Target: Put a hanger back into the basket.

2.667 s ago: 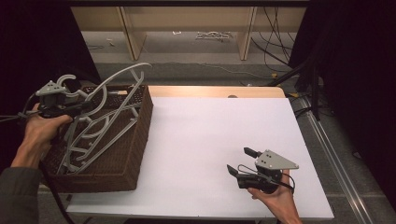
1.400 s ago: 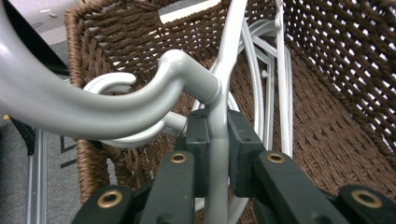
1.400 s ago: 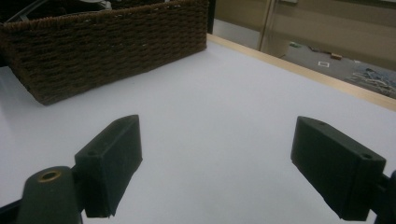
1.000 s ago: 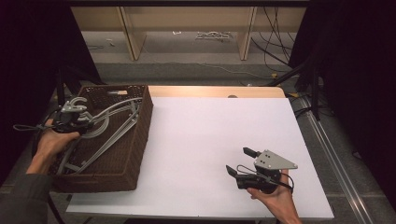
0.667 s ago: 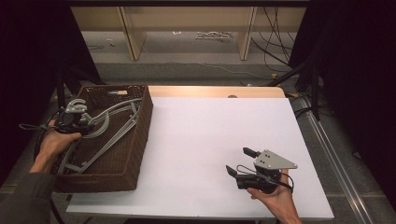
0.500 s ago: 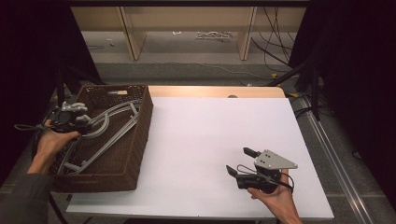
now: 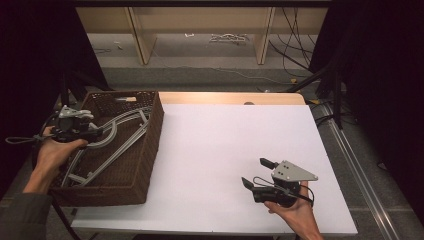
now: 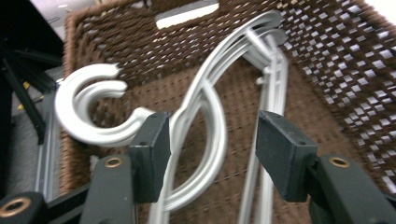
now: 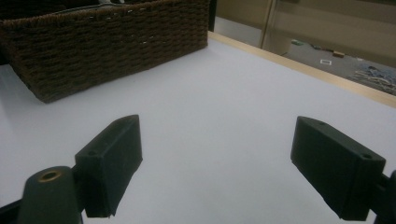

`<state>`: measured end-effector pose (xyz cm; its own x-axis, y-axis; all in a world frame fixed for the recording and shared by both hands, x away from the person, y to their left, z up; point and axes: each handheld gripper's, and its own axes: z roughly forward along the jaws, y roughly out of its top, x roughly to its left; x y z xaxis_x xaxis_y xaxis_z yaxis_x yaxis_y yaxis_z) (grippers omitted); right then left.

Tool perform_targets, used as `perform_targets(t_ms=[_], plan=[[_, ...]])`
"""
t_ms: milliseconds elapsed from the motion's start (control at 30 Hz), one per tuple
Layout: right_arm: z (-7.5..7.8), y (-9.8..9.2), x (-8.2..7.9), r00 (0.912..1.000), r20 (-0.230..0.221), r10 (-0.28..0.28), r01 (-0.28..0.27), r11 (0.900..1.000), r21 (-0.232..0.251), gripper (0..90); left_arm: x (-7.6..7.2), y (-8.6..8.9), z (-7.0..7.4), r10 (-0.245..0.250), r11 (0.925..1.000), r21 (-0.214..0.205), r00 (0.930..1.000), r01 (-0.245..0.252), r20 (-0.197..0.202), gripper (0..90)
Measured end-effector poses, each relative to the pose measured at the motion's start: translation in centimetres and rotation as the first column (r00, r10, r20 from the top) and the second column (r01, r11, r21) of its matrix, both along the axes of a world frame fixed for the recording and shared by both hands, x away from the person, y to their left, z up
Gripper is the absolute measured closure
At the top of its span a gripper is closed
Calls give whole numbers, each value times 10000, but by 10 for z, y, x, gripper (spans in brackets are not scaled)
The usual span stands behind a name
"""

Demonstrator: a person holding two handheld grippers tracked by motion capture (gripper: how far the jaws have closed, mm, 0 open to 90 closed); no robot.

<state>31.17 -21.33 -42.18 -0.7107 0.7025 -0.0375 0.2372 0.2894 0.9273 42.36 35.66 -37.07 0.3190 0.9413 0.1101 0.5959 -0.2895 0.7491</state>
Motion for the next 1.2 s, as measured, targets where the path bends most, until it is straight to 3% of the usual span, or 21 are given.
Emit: perform_targets(t_ms=[300, 333, 400, 467, 533, 733, 767, 833, 900, 933, 1000, 1067, 1100, 1200], plan=[[-1, 1, 0, 10000, -26, 13, -13, 10000, -37, 175, -13, -10, 7, -63, 9963, -852, 9993, 94, 357, 369], [-1, 1, 0, 10000, -35, 27, -27, 10000, -28, 175, -14, -11, 8, -65, 9934, -1139, 9992, 109, 387, 363], [-1, 2, 0, 10000, -19, 28, -28, 10000, -16, 175, -19, -17, 9, 8, 9719, -2350, 9979, 144, 642, 352], [-1, 2, 1, 10000, -4, 16, -16, 10000, 19, 175, -26, -24, 13, -139, 9615, -2722, 9962, 368, 856, 353], [-2, 3, 1, 10000, 46, -12, 12, 10000, 57, 175, -31, -31, 15, -500, 9563, -2816, 9928, 790, 1086, 346], [-2, 3, 1, 10000, 1, 46, -46, 10000, 59, 175, -49, -56, 24, -1047, 9451, -2928, 9831, 1454, 1500, 312], [-2, 3, 1, 10000, -8, 42, -42, 10000, 63, 175, -51, -59, 25, -1216, 9391, -3021, 9807, 1637, 1534, 307], [-3, 3, 2, 10000, 39, 90, -91, 9998, 190, 175, -57, -68, 25, -1471, 9177, -3436, 9740, 1994, 1723, 297], [-2, 2, 2, 10000, -16, 52, -51, 10000, 78, 175, -64, -77, 26, -1740, 9176, -3264, 9674, 2271, 1837, 289], [-3, 2, 2, 10000, -4, 62, -62, 9999, 116, 175, -65, -81, 26, -1986, 9145, -3148, 9598, 2542, 1983, 282], [-3, 3, 2, 9996, -261, 145, -141, 9997, 178, 175, -70, -90, 25, -2215, 9079, -3125, 9527, 2793, 2079, 274], [-4, 3, 2, 9998, -196, 105, -102, 9998, 179, 175, -72, -98, 23, -2329, 9038, -3123, 9485, 2927, 2149, 262], [-4, 3, 2, 9997, -206, 128, -124, 9997, 197, 174, -72, -101, 22, -2500, 9022, -2993, 9420, 3105, 2239, 257], [-4, 2, 1, 9996, -231, 133, -128, 9997, 209, 174, -75, -110, 19, -2555, 8965, -3088, 9402, 3177, 2255, 239]])
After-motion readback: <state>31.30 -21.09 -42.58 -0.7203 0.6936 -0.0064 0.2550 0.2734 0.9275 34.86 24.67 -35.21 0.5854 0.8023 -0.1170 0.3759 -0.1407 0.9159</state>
